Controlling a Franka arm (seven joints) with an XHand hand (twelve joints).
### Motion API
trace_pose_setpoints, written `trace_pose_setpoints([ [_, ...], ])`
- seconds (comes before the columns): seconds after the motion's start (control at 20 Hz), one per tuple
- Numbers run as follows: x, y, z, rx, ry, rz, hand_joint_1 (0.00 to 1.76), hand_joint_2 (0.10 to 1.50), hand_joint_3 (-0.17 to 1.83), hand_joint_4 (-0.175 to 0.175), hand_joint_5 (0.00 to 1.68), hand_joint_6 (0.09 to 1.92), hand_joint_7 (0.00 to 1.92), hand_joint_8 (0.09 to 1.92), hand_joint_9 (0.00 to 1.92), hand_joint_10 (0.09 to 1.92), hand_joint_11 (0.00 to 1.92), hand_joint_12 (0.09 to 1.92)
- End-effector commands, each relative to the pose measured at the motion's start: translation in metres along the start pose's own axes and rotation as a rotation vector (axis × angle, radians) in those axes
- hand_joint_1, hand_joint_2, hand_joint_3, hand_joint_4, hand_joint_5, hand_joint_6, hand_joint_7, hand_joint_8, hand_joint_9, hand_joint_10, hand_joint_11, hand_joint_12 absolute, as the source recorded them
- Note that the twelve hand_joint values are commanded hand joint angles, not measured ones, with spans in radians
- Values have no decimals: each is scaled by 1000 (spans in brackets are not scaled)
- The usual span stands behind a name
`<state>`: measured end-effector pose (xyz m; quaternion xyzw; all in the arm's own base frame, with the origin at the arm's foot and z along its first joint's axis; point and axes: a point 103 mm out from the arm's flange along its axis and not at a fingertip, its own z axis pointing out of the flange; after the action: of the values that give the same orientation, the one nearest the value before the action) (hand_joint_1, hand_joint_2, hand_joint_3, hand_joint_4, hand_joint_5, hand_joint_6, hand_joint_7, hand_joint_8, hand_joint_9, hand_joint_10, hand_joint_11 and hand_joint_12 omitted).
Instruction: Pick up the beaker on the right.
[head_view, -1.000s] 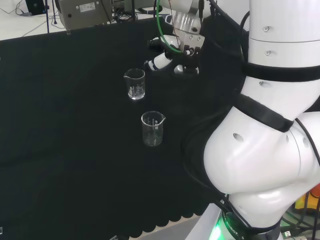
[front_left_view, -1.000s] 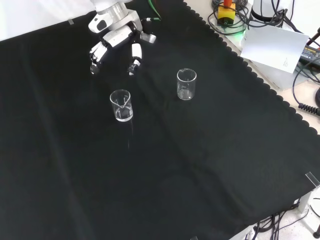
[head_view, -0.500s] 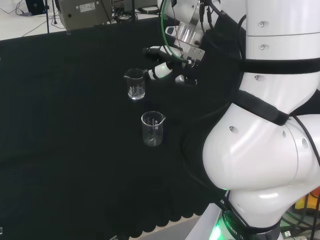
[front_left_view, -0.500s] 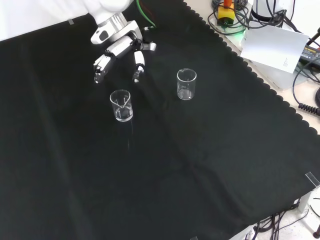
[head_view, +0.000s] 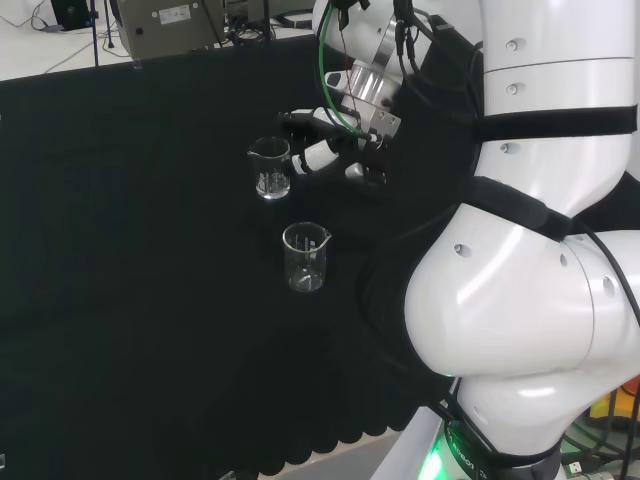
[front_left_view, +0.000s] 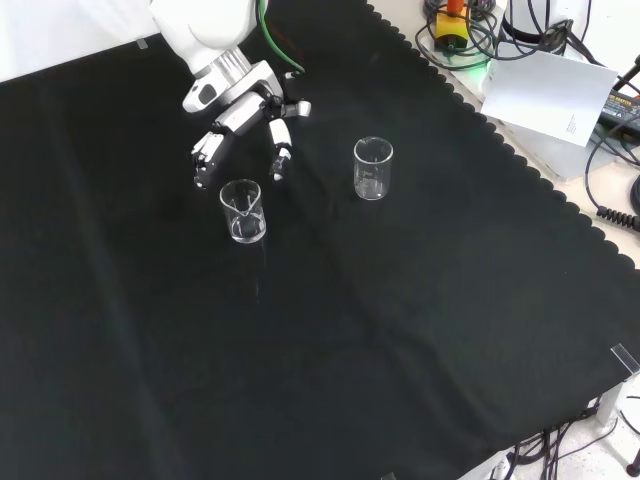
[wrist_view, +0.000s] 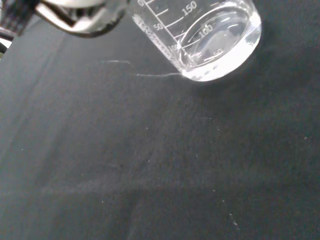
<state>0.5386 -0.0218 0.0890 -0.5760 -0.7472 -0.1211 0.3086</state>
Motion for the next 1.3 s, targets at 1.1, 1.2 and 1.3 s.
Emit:
trace_pose_setpoints([
  [1.1, -3, 35, 30, -53, 169, -92, 857, 524, 660, 5, 374, 87, 254, 606, 442, 615, 73, 1372],
  [1.2, -1, 37, 31, -50, 163, -92, 861, 524, 657, 5, 394, 87, 267, 611, 456, 616, 78, 1370],
  [1.3, 0, 39, 33, -45, 156, -94, 875, 523, 653, 6, 424, 87, 278, 617, 463, 614, 80, 1366],
])
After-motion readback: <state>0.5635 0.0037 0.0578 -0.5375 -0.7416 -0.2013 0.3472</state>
